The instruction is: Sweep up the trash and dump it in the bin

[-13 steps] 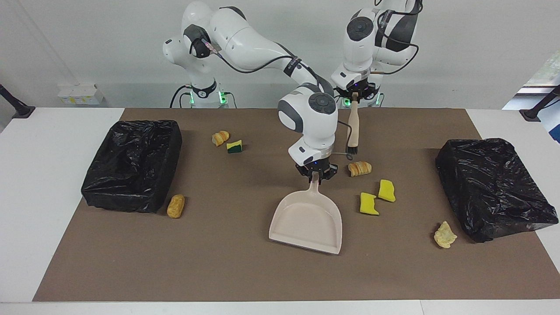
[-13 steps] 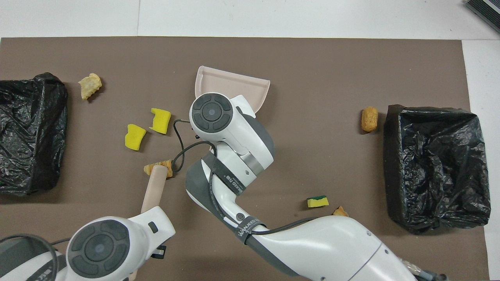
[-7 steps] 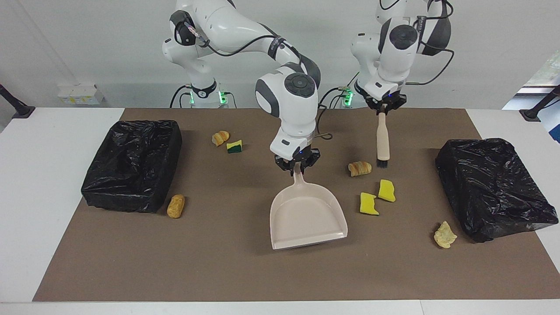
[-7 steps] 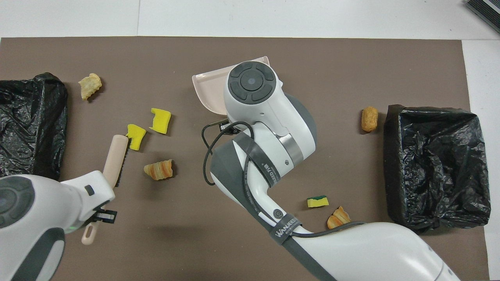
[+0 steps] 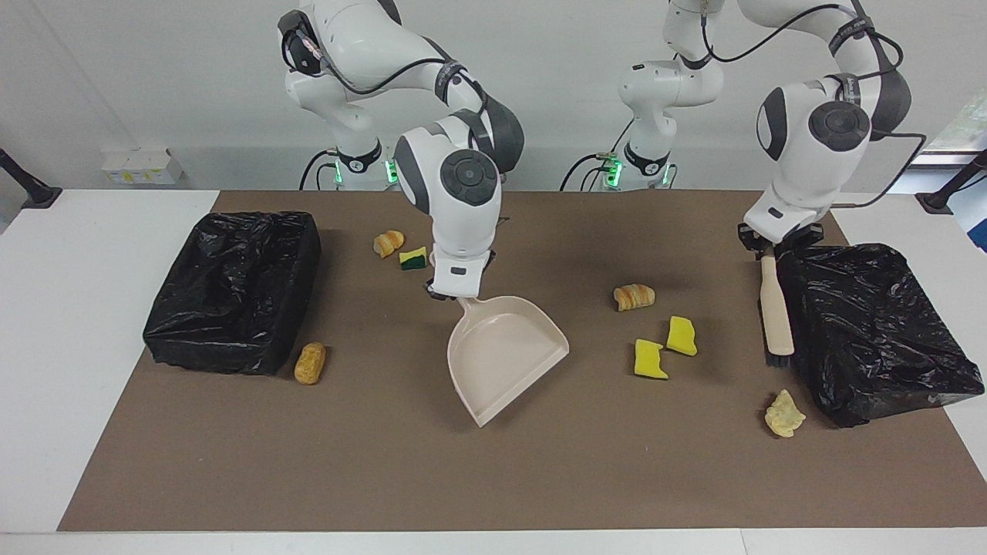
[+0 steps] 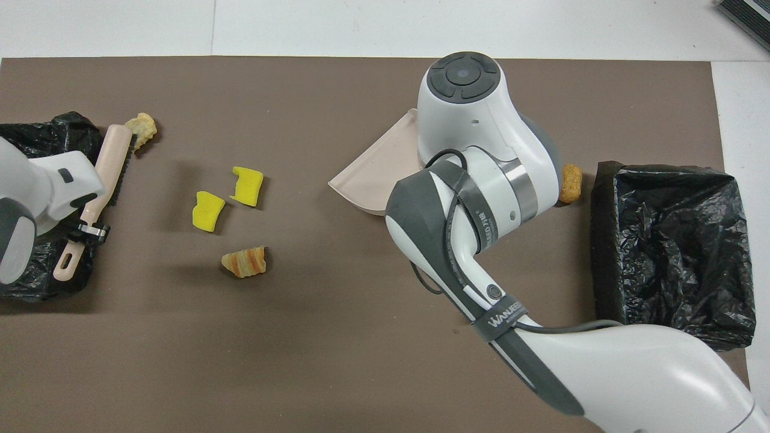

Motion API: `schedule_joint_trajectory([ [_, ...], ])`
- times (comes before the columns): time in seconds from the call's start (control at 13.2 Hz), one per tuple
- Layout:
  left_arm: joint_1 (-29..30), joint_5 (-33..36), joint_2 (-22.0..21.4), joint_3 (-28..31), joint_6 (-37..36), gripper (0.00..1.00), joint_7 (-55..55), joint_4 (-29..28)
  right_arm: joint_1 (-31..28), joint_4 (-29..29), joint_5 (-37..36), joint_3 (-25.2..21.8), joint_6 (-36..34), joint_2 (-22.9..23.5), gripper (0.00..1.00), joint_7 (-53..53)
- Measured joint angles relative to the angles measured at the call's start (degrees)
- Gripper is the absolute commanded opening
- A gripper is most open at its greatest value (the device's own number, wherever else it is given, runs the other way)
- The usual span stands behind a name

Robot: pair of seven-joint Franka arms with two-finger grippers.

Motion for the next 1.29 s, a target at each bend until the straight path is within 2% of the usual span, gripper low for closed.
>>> schedule_joint_trajectory([
  [0.3, 2.93, 4.66, 12.45, 0.01, 2.26, 0.00, 0.04, 12.29, -0.35, -0.07, -0.12, 0.06, -0.84, -0.01, 0.00, -8.75],
  [0.53, 3.35, 4.89, 17.47, -0.08, 5.18, 0.00, 0.07, 15.63, -1.37, -0.06, -0.65, 0.01, -0.84, -0.25, 0.00, -20.17],
  [0.83, 3.34, 3.22, 18.49, -1.28, 4.26, 0.00, 0.61, 15.36, -2.65, -0.22, -4.85, 0.01, -0.15, -0.96, 0.00, -37.98],
  [1.06, 3.39, -0.19, 18.65, -1.25, 2.54, 0.00, 7.71, 14.29, -3.46, -3.77, -6.30, -0.01, 6.87, -1.32, 0.00, -46.14],
  [1.29, 2.52, -2.25, 15.96, -1.86, 1.77, 0.00, 10.79, 7.77, -3.20, -7.03, -10.47, 0.14, 8.79, -1.17, 0.00, -50.19],
])
